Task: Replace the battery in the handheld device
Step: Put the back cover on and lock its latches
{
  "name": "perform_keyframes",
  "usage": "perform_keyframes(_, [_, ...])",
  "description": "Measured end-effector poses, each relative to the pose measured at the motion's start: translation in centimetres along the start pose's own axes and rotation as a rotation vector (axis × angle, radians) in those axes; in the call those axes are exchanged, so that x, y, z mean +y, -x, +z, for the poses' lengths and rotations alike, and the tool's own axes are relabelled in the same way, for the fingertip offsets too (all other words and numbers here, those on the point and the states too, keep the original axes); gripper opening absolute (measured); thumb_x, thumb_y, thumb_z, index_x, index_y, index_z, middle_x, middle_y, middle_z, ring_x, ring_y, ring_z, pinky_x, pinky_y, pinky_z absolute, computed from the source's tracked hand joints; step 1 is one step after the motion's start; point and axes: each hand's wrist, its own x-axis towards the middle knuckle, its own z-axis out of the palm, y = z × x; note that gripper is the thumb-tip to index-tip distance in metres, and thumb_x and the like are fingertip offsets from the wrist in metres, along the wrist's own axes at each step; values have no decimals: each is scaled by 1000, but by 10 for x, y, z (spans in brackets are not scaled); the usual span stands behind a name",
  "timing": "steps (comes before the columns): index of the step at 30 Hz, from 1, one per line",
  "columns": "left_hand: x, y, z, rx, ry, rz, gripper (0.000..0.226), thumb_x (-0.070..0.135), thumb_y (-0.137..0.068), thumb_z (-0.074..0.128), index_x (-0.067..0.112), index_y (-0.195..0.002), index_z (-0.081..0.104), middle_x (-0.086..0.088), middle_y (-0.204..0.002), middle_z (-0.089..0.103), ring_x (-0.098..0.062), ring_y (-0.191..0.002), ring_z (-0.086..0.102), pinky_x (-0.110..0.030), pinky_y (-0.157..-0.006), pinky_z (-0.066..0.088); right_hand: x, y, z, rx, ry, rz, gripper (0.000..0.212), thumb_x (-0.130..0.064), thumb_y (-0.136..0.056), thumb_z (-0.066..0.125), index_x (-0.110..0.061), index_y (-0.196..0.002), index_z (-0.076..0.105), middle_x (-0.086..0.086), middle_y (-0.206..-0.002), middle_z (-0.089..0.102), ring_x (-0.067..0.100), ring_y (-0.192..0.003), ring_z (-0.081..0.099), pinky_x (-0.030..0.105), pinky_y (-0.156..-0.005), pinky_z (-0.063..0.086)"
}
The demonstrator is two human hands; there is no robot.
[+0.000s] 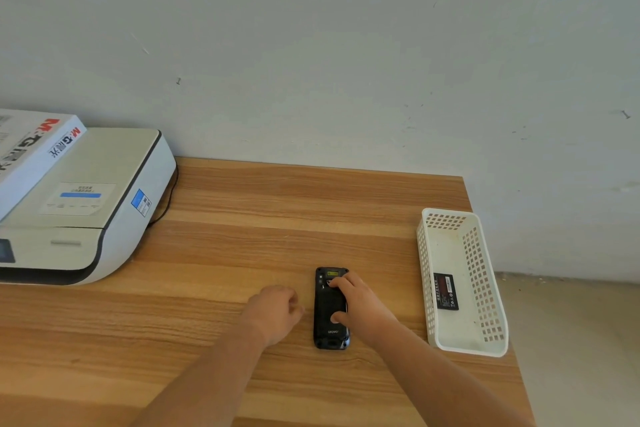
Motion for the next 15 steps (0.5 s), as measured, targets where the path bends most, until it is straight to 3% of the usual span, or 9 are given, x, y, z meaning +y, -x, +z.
perform_keyframes(7, [6,0,1,2,-35,9,37,47,-95,51,22,-119,62,3,-113,63,-13,-102,56,-35,-92,50,6,4,3,41,42,-74,61,-25,-85,71,-26,-139,41,-9,-135,40,13,-122,42,32,-104,42])
perform_keyframes(15, [10,-1,0,-14,-43,14,35,46,-96,50,23,-120,61,5,-112,60,-12,-102,54,-33,-94,48,18,2,5,13,170,-71,65,-42,-84,69,-28,-141,41,-11,-136,35,11,-125,32,32,-104,40])
